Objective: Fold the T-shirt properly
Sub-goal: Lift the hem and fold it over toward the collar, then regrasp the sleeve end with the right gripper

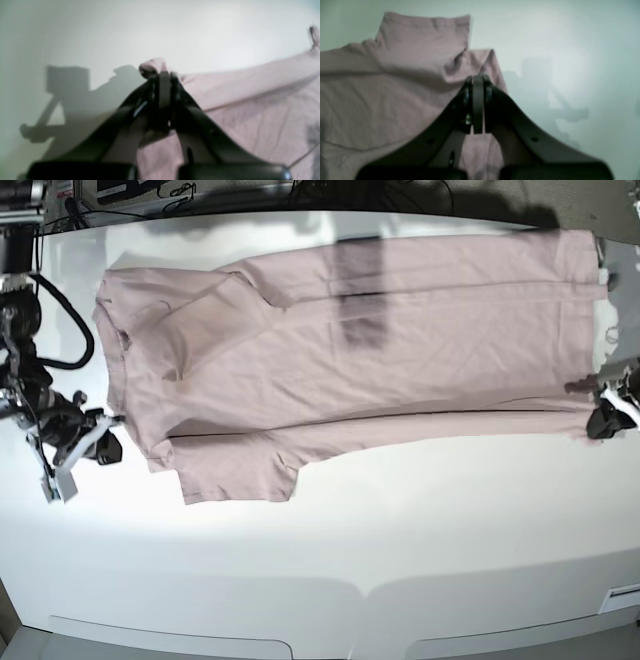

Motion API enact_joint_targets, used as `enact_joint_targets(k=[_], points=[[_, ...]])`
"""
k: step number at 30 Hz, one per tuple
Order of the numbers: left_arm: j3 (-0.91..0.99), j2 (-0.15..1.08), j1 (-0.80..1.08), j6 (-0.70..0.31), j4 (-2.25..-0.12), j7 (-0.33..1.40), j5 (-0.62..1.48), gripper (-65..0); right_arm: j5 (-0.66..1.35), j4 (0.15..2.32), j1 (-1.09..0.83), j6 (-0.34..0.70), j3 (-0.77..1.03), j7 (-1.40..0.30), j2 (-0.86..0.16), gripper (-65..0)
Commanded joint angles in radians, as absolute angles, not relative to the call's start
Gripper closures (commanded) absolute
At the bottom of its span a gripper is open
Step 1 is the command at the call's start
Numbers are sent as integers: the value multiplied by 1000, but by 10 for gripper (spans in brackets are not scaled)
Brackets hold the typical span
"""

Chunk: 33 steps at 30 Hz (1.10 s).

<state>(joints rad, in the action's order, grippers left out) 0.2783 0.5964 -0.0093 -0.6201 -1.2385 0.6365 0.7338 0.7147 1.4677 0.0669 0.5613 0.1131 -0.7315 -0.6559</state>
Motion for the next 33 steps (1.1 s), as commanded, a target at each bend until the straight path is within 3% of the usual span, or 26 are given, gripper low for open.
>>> enact_joint_targets(k=[1,7,22,32,33], points=[[287,628,-3,-613,-1284,617,753,0,747,1506,60,569,144,-708,-675,0],[324,632,112,-575,-1393,628,753,0,764,1568,-62,594,250,-688,-668,0],[340,623,281,-576,-1397,621,753,0,760,1568,-67,599,257,-696,-610,0],[340,506,319,-595,-1397,597,681,0,760,1567,-59,599,255,-681,-600,0],[340,491,318,-595,-1397,586,657,0,759,1565,-47,598,255,-681,-590,-55]])
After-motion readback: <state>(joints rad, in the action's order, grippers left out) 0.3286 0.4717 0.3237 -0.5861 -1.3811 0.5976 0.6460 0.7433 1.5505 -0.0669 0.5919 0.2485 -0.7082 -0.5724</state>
